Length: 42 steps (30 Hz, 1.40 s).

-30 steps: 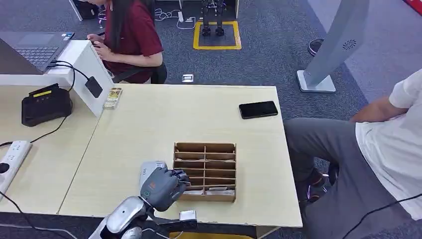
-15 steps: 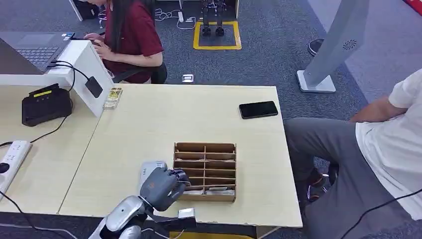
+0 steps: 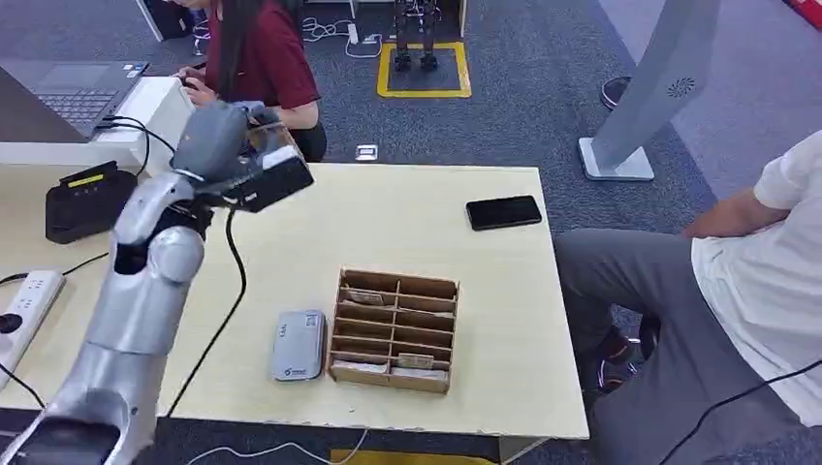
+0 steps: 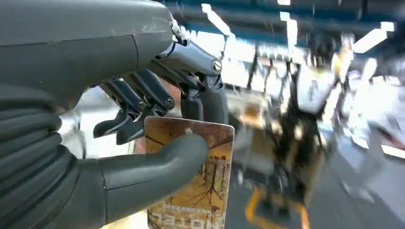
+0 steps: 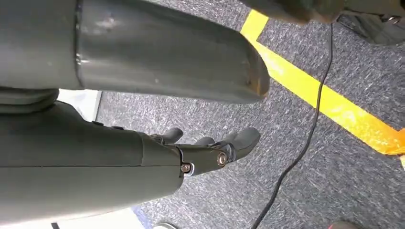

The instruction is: Pass the card to the sensor for recognition and then transmit it.

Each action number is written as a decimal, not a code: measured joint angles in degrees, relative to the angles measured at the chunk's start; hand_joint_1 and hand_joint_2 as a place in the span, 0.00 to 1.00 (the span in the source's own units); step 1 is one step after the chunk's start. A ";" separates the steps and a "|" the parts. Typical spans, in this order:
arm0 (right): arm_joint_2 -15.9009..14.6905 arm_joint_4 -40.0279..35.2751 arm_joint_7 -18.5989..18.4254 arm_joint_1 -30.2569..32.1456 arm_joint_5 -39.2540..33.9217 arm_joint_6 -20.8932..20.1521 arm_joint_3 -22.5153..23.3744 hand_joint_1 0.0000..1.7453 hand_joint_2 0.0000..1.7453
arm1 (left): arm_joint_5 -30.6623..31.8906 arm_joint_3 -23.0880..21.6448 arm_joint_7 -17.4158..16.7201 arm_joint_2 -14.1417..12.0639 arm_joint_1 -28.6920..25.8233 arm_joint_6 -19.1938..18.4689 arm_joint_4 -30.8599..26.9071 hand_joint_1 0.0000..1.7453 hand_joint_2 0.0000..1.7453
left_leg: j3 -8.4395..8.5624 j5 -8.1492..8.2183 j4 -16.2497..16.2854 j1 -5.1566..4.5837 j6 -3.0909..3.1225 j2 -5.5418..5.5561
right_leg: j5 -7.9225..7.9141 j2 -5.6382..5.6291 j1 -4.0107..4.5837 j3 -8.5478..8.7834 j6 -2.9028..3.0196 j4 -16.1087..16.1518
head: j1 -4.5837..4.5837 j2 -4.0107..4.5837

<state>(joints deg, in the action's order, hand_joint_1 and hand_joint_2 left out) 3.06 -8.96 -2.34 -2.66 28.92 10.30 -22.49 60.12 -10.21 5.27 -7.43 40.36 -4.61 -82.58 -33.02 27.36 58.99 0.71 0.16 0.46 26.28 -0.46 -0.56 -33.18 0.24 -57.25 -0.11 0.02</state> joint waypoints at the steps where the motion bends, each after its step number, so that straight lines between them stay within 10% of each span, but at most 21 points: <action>1: 0.00 0.00 0.00 0.03 0.00 -0.09 0.00 0.00 0.00 | 0.64 0.55 0.00 0.00 1.33 0.39 1.16 1.00 1.00 | 0.02 0.00 0.00 0.00 0.00 -0.03 | 0.00 -0.04 0.00 -0.01 0.00 0.00 | -0.02 -0.02; 19: -0.02 0.00 0.00 -0.05 0.18 -0.90 -0.07 0.00 0.00 | 6.56 4.03 -1.29 1.36 7.16 2.64 13.68 1.00 1.00 | -0.06 0.00 0.01 -0.01 0.00 0.00 | 0.00 -0.03 0.01 -0.10 0.00 0.01 | 0.00 -0.02; 42: 0.09 -0.09 0.92 -0.38 2.89 -1.47 -1.46 0.00 0.00 | 29.60 6.96 -14.16 3.91 11.35 15.08 38.99 1.00 1.00 | -0.09 0.00 0.01 0.00 0.00 -0.01 | 0.00 -0.03 0.01 -0.11 0.00 0.00 | 0.00 -0.02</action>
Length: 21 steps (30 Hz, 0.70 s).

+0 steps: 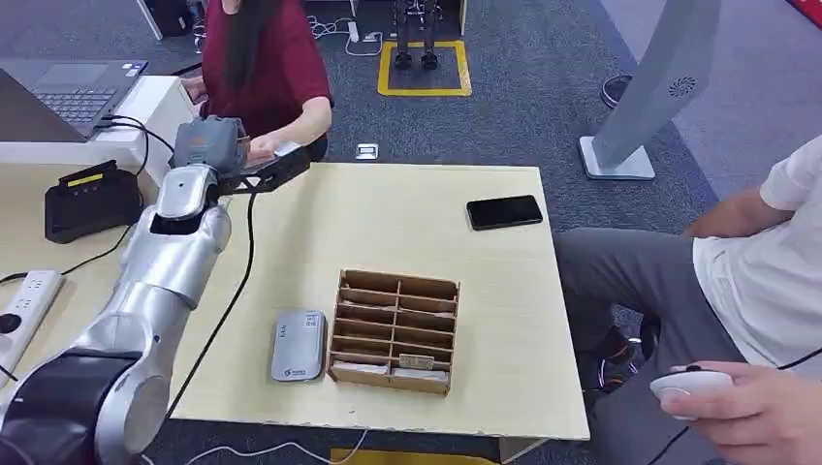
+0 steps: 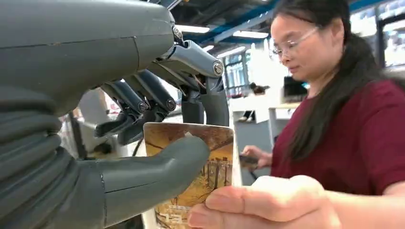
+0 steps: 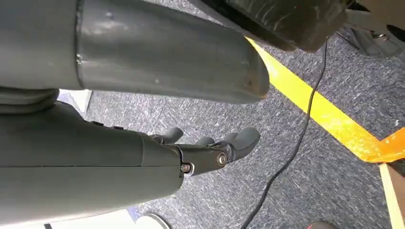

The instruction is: Pass the card to the sensor for recognition and then transmit it.

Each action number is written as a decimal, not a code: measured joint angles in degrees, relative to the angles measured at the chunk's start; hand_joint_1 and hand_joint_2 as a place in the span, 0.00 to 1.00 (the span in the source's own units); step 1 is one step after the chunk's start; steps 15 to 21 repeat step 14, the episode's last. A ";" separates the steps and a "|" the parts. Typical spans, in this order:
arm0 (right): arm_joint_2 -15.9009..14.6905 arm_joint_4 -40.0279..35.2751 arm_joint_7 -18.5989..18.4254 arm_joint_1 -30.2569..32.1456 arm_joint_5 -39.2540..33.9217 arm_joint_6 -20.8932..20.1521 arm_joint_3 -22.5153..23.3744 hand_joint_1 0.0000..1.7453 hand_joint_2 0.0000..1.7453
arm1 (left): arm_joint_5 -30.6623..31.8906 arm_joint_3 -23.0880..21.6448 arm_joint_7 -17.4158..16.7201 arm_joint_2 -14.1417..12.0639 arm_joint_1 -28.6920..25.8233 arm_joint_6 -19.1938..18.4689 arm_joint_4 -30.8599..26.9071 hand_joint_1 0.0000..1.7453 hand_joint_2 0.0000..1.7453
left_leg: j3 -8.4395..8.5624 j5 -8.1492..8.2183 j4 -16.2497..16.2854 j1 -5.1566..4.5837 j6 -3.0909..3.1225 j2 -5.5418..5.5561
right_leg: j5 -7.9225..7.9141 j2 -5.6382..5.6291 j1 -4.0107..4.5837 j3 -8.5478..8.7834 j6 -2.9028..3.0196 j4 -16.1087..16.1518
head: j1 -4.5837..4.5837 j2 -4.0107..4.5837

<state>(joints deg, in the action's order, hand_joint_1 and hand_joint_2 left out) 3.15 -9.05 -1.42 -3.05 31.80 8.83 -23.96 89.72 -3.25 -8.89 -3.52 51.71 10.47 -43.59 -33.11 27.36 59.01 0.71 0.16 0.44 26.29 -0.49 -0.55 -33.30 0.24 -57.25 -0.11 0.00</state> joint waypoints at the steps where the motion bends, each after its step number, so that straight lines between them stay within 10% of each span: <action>1: 0.04 0.00 0.04 0.00 0.08 0.00 0.00 0.00 0.00 | 0.04 0.28 -0.05 0.00 0.02 0.11 0.64 1.00 1.00 | 0.00 0.00 0.00 0.00 0.00 0.00 | 0.00 0.00 0.00 0.00 0.00 0.00 | 0.02 0.00; 21: 0.11 0.00 0.04 0.01 0.13 0.00 0.00 0.00 0.00 | 0.18 1.75 -0.07 -0.02 0.37 0.61 4.73 1.00 1.00 | -0.06 0.00 0.00 0.00 0.00 0.01 | 0.00 0.01 0.00 -0.04 0.00 0.00 | 0.00 0.02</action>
